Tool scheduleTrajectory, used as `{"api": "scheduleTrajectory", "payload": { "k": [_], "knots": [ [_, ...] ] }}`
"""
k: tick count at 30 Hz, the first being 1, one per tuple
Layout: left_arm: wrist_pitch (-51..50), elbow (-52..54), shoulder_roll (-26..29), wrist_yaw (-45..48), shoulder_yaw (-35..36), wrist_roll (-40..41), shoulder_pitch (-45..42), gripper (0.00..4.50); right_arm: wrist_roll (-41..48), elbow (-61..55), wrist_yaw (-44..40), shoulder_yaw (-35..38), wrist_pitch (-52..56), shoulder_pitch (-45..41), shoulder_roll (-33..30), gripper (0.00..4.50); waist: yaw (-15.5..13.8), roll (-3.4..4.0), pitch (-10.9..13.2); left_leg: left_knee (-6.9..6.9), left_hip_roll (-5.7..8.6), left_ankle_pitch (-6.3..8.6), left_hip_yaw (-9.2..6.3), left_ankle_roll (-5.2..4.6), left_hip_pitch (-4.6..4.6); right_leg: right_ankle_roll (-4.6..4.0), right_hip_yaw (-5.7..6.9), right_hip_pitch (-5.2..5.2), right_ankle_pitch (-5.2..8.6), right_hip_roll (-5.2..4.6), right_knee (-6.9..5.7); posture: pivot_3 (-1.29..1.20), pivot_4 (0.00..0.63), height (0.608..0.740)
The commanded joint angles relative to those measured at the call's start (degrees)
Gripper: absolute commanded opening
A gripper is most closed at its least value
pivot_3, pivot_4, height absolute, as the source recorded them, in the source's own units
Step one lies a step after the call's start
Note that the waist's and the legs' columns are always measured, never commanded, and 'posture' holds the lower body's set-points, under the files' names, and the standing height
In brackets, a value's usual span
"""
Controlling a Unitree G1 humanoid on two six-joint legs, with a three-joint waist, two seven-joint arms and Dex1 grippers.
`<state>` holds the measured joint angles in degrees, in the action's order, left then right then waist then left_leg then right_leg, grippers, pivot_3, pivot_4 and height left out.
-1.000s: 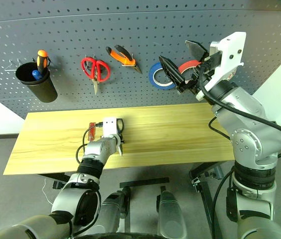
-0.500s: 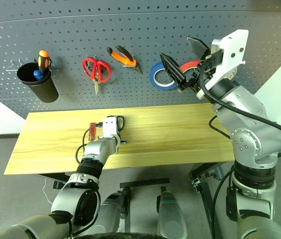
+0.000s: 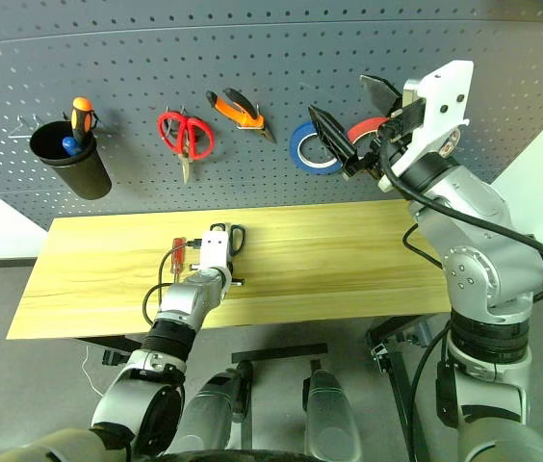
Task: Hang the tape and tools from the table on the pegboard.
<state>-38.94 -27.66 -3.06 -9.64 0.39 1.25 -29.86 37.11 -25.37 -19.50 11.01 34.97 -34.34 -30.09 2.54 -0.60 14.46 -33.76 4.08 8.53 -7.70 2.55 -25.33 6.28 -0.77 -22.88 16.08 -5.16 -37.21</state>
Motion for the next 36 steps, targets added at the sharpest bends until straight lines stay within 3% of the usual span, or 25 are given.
{"api": "scheduleTrajectory", "payload": {
  "k": [1, 18, 22, 30, 36],
  "knots": [
    [-1.0, -1.2, 0.4, 0.7, -2.1, -1.9, 3.2, 0.63, -0.3, -0.7, -0.2, 0.8, -1.3, -1.3, 0.3, 4.5, 0.0, 0.0, 0.0, 0.0, 0.0, 0.0, 0.0, -0.01, 0.0, 0.0, 0.0, 0.0, 0.0, 0.0, 0.0, -0.11, 0.239, 0.738],
    [6.6, 8.7, 2.4, 1.9, -8.2, -7.7, 7.7, 0.62, 2.6, -0.5, -1.9, 2.9, -1.0, -1.2, 0.1, 4.5, 0.0, -0.03, 0.0, 0.15, 0.01, 0.02, 0.02, -0.03, -0.21, 0.01, -0.1, -0.3, 0.01, -0.05, 0.04, -0.11, 0.242, 0.738],
    [8.7, 10.9, 3.0, 1.8, -9.1, -9.1, 8.4, 0.62, 6.9, -0.8, -4.4, 4.7, 0.7, -0.5, -1.0, 4.5, 0.0, -0.05, 0.0, 0.16, 0.02, 0.02, 0.02, -0.03, -0.27, 0.01, -0.1, -0.36, 0.01, -0.06, 0.05, -0.11, 0.246, 0.738],
    [12.6, 13.8, 3.8, 2.2, -10.7, -11.5, 8.8, 0.62, 20.9, -2.4, -13.5, 12.1, 6.6, 4.1, -9.5, 4.5, -0.3, -0.1, 0.1, 0.02, 0.16, 0.11, 0.03, -0.18, -0.65, 0.07, -0.06, -0.53, 0.04, -0.24, 0.11, -0.11, 0.258, 0.738],
    [15.0, 16.3, 4.4, 2.5, -11.5, -12.7, 8.5, 0.62, 24.8, -2.6, -17.4, 15.6, 8.0, 8.1, -15.1, 4.5, -0.2, -0.11, 0.1, -0.13, 0.18, 0.15, 0.04, -0.26, -0.85, 0.09, -0.05, -0.64, 0.05, -0.32, 0.1, -0.12, 0.256, 0.738]
  ]
}}
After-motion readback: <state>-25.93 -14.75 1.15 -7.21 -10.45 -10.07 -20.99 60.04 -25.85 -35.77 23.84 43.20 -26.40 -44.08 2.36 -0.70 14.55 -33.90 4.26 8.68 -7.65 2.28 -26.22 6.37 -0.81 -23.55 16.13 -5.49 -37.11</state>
